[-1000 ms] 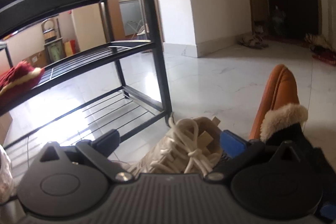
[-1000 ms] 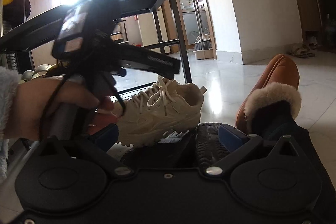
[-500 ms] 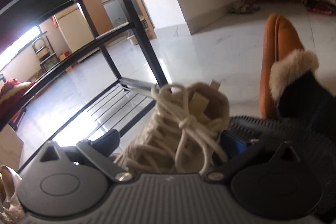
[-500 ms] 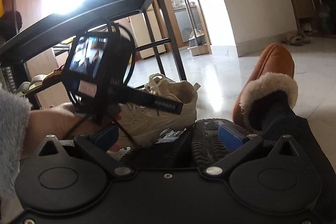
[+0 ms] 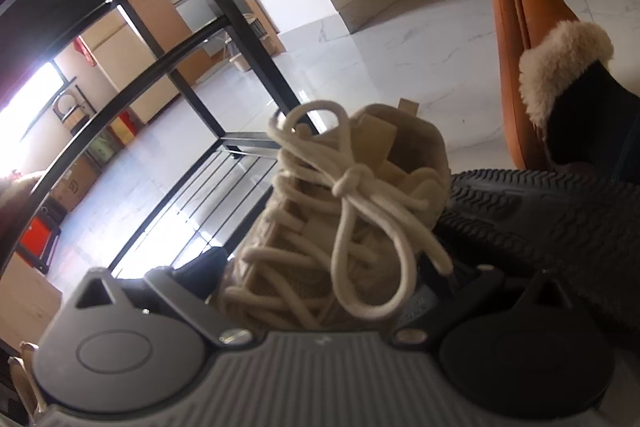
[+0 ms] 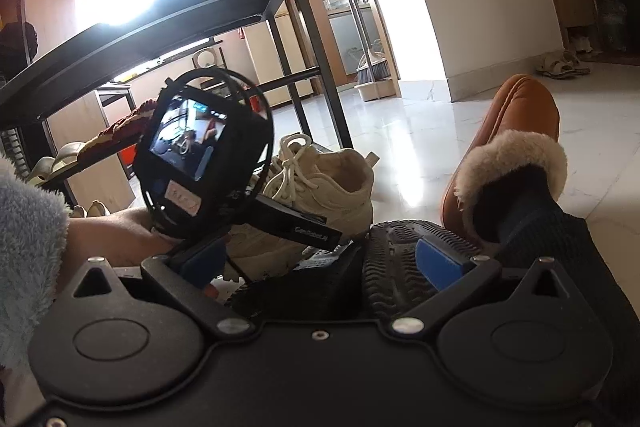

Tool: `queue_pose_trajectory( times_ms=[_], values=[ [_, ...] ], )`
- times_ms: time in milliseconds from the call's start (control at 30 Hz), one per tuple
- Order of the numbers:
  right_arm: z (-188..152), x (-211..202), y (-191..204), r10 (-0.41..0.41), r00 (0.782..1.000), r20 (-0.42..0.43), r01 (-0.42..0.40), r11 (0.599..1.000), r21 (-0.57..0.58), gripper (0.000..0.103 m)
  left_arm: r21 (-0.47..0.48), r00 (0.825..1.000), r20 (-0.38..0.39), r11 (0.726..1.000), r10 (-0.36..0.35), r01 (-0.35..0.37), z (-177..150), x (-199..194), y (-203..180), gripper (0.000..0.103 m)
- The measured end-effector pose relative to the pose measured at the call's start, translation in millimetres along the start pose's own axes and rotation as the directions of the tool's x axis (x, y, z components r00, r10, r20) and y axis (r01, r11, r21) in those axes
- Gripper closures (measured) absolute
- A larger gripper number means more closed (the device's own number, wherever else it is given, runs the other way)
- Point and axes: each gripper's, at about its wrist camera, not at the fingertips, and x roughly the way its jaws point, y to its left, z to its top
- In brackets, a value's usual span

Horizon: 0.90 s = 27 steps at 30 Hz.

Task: Organize scattered shoes
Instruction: 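Lift the cream sneaker with the left gripper and carry it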

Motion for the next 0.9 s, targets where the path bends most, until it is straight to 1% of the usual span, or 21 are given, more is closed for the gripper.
queue_pose_trajectory(
  times_ms=[133,300,433,533,667,900],
  values=[
    [-1,1,-3,-0.005,1.000,-0.006,0.005,1.000,0.022,0.000,0.015,1.000,0.005,1.000,-0.003,0.003,-1,2,-2,0.000],
    [-2,4,-1,-0.006,1.000,-0.018,0.006,1.000,0.008,0.000,0.036,1.000,0.006,0.999,0.000,0.000,-4,5,-4,0.000],
    [-3,5,0,-0.002,1.000,-0.028,0.002,1.000,0.006,0.000,0.025,1.000,-0.004,1.000,0.009,-0.009,-3,5,-6,0.000],
    [-3,5,-1,0.001,1.000,-0.027,-0.001,1.000,0.014,0.000,0.033,1.000,0.003,0.999,0.013,-0.013,-5,3,-7,0.002],
    [-2,6,-2,0.005,1.000,-0.026,-0.005,1.000,0.018,0.000,-0.002,1.000,0.021,1.000,-0.007,0.007,-6,-2,-1,0.010],
    [-2,6,-4,0.006,1.000,-0.025,-0.005,0.999,0.036,0.000,-0.005,0.999,0.018,0.999,-0.036,0.036,-10,-15,5,0.023]
  ],
)
